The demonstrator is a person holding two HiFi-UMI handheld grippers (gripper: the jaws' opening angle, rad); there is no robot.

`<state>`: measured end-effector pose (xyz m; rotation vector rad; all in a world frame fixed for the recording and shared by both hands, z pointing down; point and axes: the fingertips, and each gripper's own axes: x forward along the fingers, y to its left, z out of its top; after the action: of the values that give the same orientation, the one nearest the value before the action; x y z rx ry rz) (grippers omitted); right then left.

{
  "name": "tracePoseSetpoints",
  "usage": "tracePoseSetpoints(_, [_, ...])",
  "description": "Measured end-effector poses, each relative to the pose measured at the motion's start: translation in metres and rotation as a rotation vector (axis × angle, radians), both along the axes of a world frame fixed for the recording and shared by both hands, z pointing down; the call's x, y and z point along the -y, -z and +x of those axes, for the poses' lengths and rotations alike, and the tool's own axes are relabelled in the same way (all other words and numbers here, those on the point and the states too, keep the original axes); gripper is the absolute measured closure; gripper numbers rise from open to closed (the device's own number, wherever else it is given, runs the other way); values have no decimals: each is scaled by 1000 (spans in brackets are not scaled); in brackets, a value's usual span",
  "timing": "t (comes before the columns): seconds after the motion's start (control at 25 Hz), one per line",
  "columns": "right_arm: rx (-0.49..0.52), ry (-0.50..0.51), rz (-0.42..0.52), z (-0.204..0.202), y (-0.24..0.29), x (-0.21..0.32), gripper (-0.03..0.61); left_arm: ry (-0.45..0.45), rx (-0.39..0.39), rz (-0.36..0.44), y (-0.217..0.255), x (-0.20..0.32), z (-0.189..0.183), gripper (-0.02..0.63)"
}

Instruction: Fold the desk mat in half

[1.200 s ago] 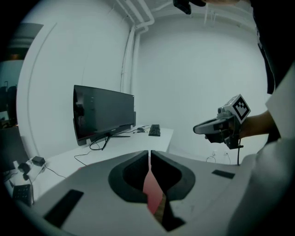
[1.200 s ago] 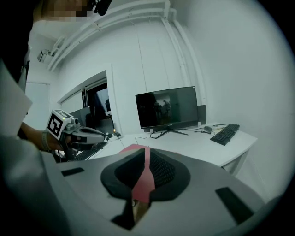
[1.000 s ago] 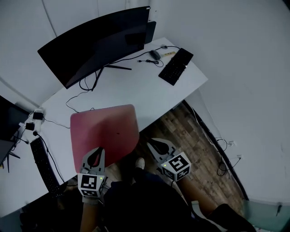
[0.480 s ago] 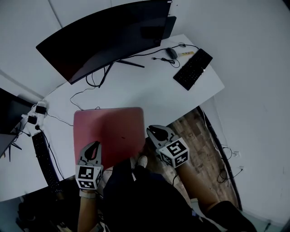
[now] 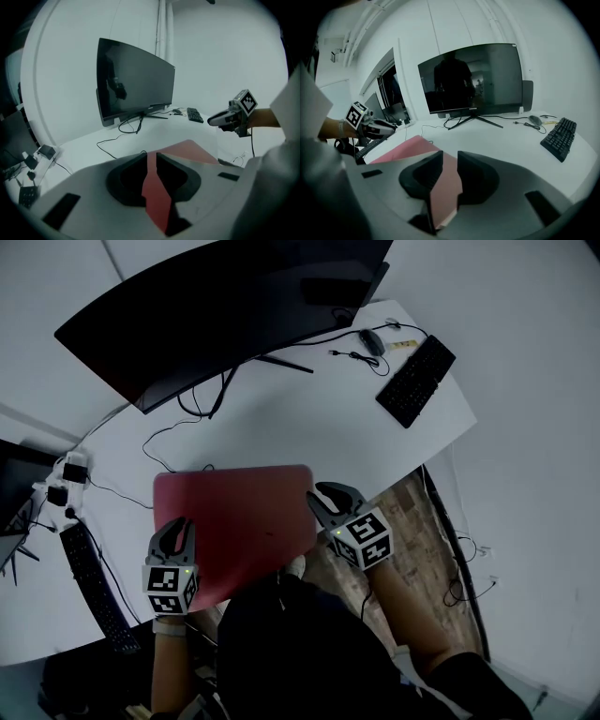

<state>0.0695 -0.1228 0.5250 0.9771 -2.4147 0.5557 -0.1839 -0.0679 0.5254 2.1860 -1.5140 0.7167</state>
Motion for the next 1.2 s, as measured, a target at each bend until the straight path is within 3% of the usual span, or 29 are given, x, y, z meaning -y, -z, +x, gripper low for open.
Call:
tracePoseSetpoints(0.48, [-152, -24, -122, -18, -69, 49, 387, 18, 89, -154, -79, 68, -91, 447])
tracePoseSetpoints(0.88, [-237, -19, -195, -17, -115, 63, 318, -14, 125, -263, -134, 96, -120, 318])
tracePoseSetpoints(1.2, [-273, 6, -236, -21, -140, 62, 302, 0, 33, -272, -145, 100, -126, 266])
